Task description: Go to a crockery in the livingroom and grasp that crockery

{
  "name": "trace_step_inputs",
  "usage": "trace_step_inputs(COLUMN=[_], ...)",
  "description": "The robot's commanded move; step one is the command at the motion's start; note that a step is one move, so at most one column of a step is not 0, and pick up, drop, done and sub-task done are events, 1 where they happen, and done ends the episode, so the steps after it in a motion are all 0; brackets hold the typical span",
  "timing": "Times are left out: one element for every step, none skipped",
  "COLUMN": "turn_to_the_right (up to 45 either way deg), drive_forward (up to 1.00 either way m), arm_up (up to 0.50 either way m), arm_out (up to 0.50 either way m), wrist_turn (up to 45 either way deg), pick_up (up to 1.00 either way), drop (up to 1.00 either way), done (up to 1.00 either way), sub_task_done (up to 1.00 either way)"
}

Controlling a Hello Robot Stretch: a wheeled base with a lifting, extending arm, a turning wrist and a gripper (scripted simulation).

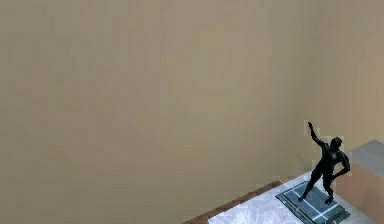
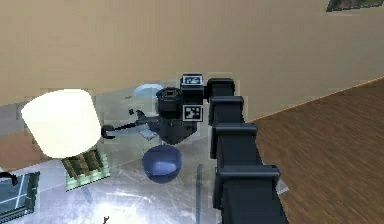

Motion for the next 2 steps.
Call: trace_step_inputs(turn_to_the_right=[0.0, 0.0], drive_forward=[0.00, 0.00], arm_up=[0.00, -0.30], arm_out=[0.00, 0.00], wrist_turn=[21.0, 0.0], pick_up=[0.00, 0.00], drop=[0.00, 0.00], done=[0.00, 0.00], sub_task_done=[0.00, 0.00])
